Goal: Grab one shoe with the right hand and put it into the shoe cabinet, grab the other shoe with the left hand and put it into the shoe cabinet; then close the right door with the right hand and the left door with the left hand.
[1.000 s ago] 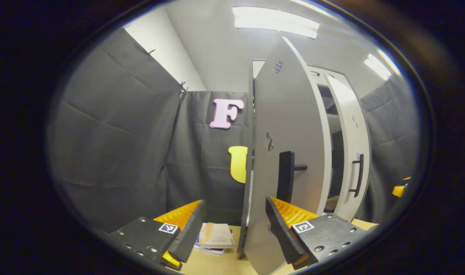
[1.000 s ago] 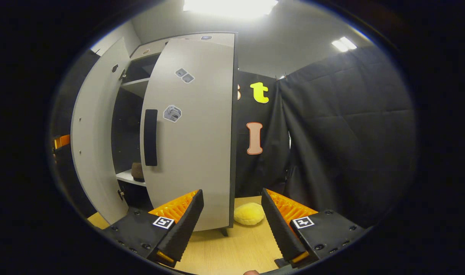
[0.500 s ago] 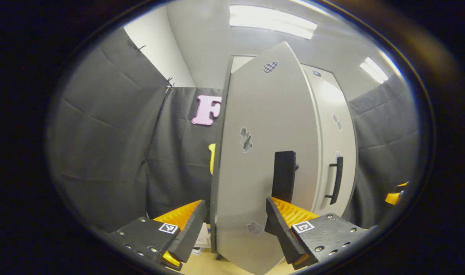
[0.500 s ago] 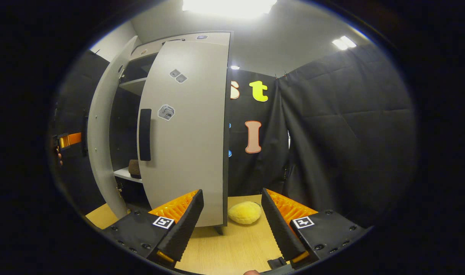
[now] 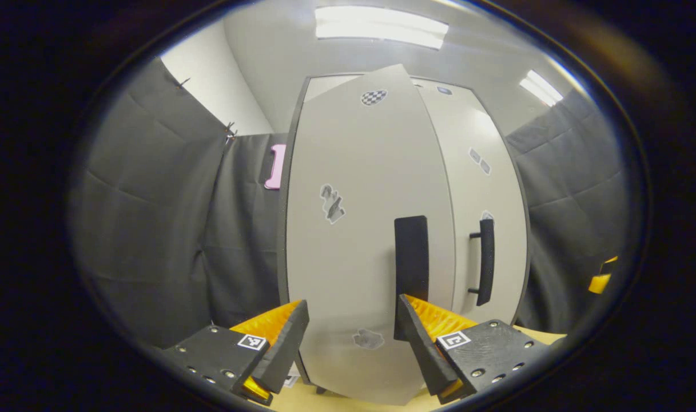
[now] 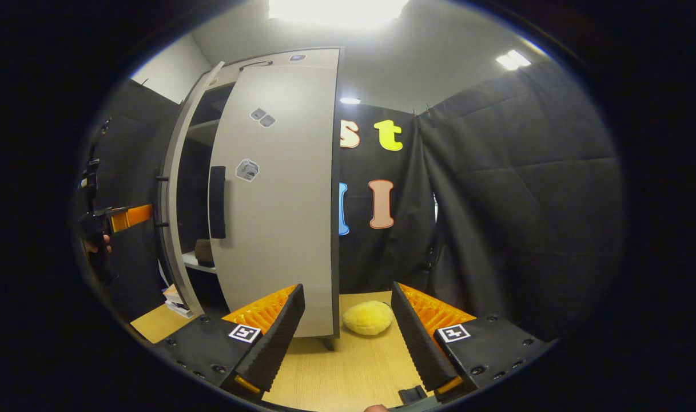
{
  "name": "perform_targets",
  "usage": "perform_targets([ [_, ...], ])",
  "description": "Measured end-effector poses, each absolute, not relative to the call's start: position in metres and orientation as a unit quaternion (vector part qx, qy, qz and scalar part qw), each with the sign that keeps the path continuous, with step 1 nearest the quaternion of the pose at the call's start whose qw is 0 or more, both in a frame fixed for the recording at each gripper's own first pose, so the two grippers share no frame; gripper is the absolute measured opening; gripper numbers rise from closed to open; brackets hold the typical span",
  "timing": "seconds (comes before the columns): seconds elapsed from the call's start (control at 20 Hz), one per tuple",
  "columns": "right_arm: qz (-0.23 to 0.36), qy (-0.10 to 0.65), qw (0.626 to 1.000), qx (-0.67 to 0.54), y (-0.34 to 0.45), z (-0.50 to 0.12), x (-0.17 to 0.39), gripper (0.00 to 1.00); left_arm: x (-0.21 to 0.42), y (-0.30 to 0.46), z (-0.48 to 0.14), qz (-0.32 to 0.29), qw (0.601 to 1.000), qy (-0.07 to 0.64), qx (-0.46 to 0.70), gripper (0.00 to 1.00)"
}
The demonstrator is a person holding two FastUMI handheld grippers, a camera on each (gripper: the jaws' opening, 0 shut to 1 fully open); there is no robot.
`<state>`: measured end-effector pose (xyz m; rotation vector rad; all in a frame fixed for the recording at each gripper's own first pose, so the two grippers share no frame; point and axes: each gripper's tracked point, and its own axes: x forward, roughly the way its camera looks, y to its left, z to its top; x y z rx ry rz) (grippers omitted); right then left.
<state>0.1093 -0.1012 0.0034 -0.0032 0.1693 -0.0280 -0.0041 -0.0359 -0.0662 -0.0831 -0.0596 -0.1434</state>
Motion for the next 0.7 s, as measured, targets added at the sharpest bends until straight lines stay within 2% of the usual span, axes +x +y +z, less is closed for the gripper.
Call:
perform_targets([
  [0.05, -0.007, 0.08, 0.997, 0.0, -0.098, 0.006, 0.109, 0.94, -0.011, -0.034, -0.066, -0.07, 0.996, -0.029, -0.04, 0.97],
  [0.1, 0.0, 0.075, 0.997, 0.002, -0.096, 0.009, 0.108, 0.97, -0.019, -0.033, -0.065, -0.071, 0.996, -0.029, -0.038, 0.97],
  [0.3, 0.032, 0.053, 0.998, 0.006, -0.084, 0.018, 0.099, 0.94, -0.06, -0.018, -0.064, -0.061, 0.997, -0.032, -0.02, 0.97],
  [0.7, 0.045, 0.037, 0.998, -0.005, -0.082, 0.019, 0.064, 0.96, -0.146, 0.015, -0.095, -0.032, 0.999, -0.002, -0.009, 0.97],
])
